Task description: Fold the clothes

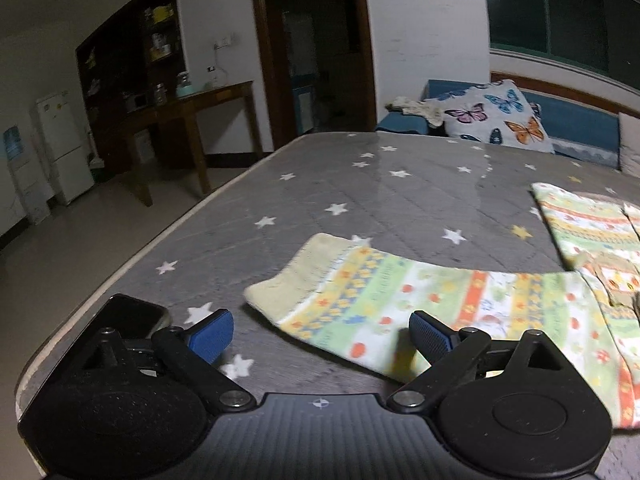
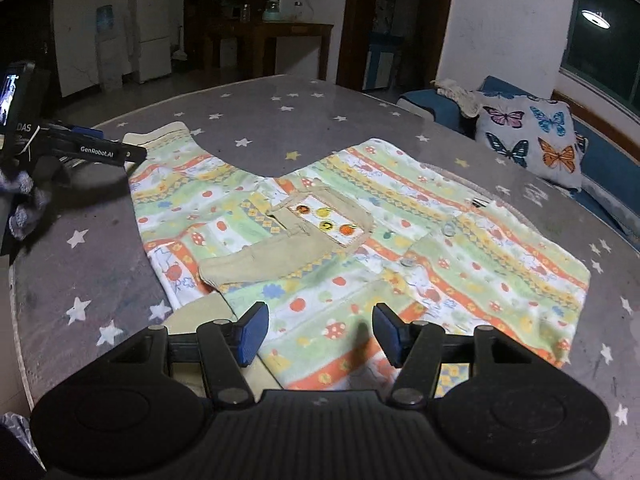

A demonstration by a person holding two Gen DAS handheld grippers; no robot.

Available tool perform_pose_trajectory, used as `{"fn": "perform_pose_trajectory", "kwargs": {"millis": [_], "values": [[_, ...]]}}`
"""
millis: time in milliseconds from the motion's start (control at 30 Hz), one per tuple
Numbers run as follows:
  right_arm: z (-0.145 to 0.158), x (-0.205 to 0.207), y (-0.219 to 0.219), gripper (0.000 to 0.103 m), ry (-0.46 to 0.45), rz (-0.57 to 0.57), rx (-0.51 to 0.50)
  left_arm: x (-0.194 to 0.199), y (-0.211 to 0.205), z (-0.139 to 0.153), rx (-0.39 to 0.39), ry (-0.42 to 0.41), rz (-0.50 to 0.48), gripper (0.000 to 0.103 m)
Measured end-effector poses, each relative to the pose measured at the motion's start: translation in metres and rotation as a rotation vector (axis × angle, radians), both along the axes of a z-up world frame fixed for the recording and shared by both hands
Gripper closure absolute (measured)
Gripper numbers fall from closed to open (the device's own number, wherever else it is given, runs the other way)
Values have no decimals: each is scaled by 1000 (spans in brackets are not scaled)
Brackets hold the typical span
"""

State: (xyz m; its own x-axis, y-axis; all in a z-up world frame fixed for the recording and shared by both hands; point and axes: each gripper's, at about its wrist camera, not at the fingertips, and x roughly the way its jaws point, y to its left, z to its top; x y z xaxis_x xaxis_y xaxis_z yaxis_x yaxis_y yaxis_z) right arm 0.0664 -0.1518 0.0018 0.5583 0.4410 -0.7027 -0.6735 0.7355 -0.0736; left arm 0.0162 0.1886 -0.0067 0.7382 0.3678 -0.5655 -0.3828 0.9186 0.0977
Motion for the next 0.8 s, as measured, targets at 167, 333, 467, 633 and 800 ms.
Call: {"fn": "perform_pose_trajectory", "kwargs": {"millis": [167, 333, 467, 633, 800], "values": [[-3, -1, -11, 44, 46, -19, 17, 6, 8, -2, -15, 10, 13, 14], [-5, -5, -14, 45, 54, -24, 16, 11, 14, -5, -46, 23, 17, 23], [3, -1, -15, 45, 30, -44, 54, 13, 18, -5, -63, 25, 26, 30], [-2, 8, -9, 48, 36, -61, 68, 12, 21, -5, -79, 17, 14, 41], [-11, 7, -8, 49, 54, -62, 50, 11, 23, -3, -84, 10, 22, 43]]}}
